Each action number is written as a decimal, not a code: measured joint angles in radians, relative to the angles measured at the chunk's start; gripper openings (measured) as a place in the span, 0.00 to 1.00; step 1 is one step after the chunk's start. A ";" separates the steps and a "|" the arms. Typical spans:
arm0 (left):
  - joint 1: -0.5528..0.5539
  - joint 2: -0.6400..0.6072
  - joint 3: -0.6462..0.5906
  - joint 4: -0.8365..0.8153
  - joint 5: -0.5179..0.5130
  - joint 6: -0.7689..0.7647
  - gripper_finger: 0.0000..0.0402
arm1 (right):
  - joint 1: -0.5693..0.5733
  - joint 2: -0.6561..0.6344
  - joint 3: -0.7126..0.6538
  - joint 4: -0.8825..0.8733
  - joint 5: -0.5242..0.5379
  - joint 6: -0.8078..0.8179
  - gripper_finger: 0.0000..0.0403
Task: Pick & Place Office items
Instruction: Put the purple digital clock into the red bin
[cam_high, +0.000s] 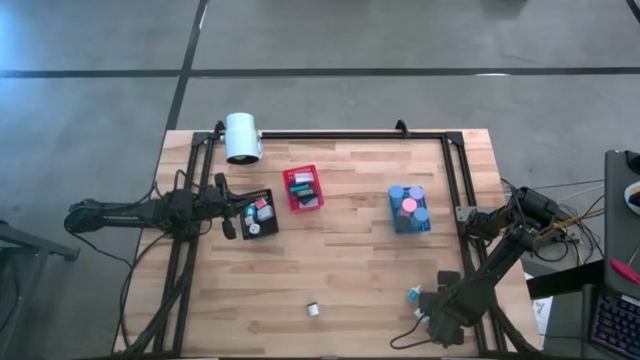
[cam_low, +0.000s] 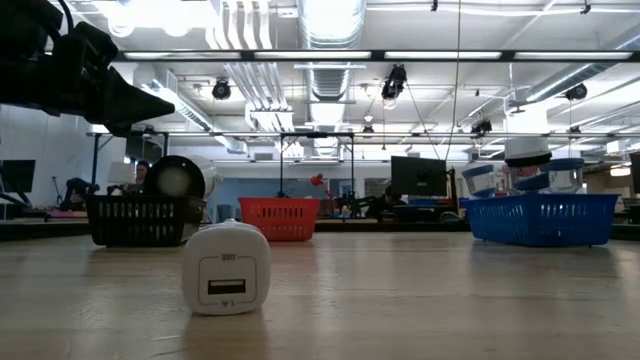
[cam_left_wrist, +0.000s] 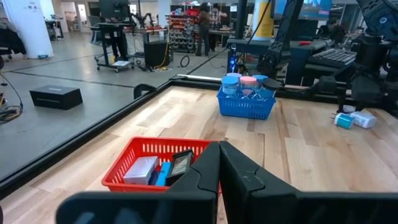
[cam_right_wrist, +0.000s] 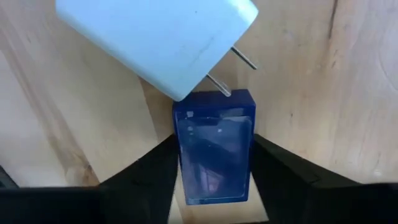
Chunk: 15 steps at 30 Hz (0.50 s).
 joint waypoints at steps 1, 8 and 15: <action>0.000 0.000 0.000 0.000 0.000 0.000 0.03 | 0.000 -0.005 0.000 0.003 0.000 0.001 0.40; 0.000 0.000 0.000 0.000 0.000 0.000 0.03 | 0.001 -0.063 -0.006 0.008 0.004 0.033 0.36; 0.000 0.000 0.000 0.000 0.000 0.000 0.03 | 0.001 -0.147 -0.004 0.004 0.027 0.087 0.36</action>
